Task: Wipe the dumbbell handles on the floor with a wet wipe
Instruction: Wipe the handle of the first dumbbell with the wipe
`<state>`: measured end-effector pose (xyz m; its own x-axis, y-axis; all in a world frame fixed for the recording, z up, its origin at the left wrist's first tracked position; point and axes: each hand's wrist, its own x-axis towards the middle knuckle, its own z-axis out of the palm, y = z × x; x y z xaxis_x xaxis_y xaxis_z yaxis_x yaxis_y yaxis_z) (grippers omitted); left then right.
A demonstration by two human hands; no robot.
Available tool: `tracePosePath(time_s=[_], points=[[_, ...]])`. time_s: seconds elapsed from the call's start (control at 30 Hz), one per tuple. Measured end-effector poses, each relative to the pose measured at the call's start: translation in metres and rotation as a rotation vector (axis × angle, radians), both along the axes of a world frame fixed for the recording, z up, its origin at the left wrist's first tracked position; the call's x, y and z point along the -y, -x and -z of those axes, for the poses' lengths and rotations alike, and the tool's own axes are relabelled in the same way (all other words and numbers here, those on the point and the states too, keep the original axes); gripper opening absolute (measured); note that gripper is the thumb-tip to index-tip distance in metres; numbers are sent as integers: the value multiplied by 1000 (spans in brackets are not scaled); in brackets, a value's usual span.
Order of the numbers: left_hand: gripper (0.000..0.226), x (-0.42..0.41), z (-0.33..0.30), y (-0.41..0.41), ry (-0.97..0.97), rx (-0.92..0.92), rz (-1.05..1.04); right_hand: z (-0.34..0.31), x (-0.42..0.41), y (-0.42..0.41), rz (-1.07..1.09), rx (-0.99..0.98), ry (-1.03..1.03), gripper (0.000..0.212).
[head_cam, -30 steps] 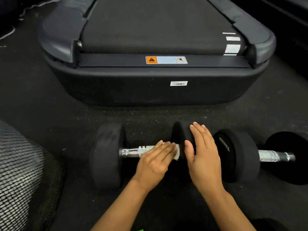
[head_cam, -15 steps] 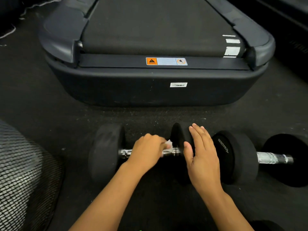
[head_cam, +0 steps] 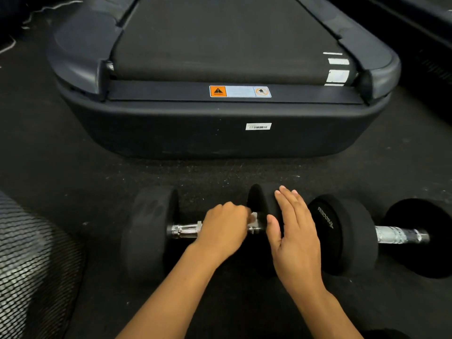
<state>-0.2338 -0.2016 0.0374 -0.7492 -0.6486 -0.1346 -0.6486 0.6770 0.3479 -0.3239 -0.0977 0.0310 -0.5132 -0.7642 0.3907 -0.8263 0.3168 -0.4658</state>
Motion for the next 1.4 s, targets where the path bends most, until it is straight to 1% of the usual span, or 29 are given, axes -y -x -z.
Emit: tracePosePath(time_s=[0.07, 0.13, 0.17, 0.23, 0.3, 0.37, 0.4, 0.5, 0.53, 0.6, 0.7, 0.83, 0.9, 1.03, 1.1, 1.2, 1.3, 1.4], points=[[18, 5, 2, 2, -54, -13, -14, 1, 1, 1, 2, -4, -3, 52], [27, 15, 5, -1, -163, 14, -69, 1, 1, 1, 0, -2, -4, 52], [30, 17, 5, -4, -175, 24, -92, 1, 1, 1, -2, -2, -3, 52], [32, 12, 5, -8, -84, 37, -107, 1, 1, 1, -6, 1, 1, 52], [29, 0, 5, -7, 36, -2, -122, 0, 1, 0, -7, 2, 3, 52], [22, -11, 8, -3, 104, -83, -114, 1, 0, 1, -3, 2, 6, 52], [21, -15, 9, -4, 116, -154, -103, 1, 0, 1, -2, 3, 5, 52], [32, -17, 20, -18, 95, -379, 2, 2, 1, 1, -6, 3, 1, 52], [34, -17, 27, -25, 126, -431, 51, 2, 1, 2, -8, -1, 2, 52], [32, -16, 43, -38, 257, -513, 103, 1, 1, 2, -10, -1, 4, 52], [28, -16, 53, -43, 347, -592, 67, 0, 2, 2, -12, 2, -3, 52], [29, -22, 48, -22, 320, -556, 121, 0, 3, 2, -9, -4, -20, 54], [30, -21, 49, -24, 326, -536, 151, -1, 3, 3, -14, 0, -33, 55], [28, -15, 52, -42, 378, -536, 95, -3, 3, 3, -19, 2, -40, 54], [24, -18, 51, -34, 390, -533, 116, -4, 3, 3, -16, 6, -43, 52], [39, -22, 51, -24, 361, -501, 166, -6, 1, 1, -20, 37, -57, 50], [27, -14, 52, -39, 379, -517, 139, -7, 2, 1, -34, 42, -59, 50], [26, -15, 49, -42, 398, -514, 97, -6, 2, 2, -17, 24, -51, 50]])
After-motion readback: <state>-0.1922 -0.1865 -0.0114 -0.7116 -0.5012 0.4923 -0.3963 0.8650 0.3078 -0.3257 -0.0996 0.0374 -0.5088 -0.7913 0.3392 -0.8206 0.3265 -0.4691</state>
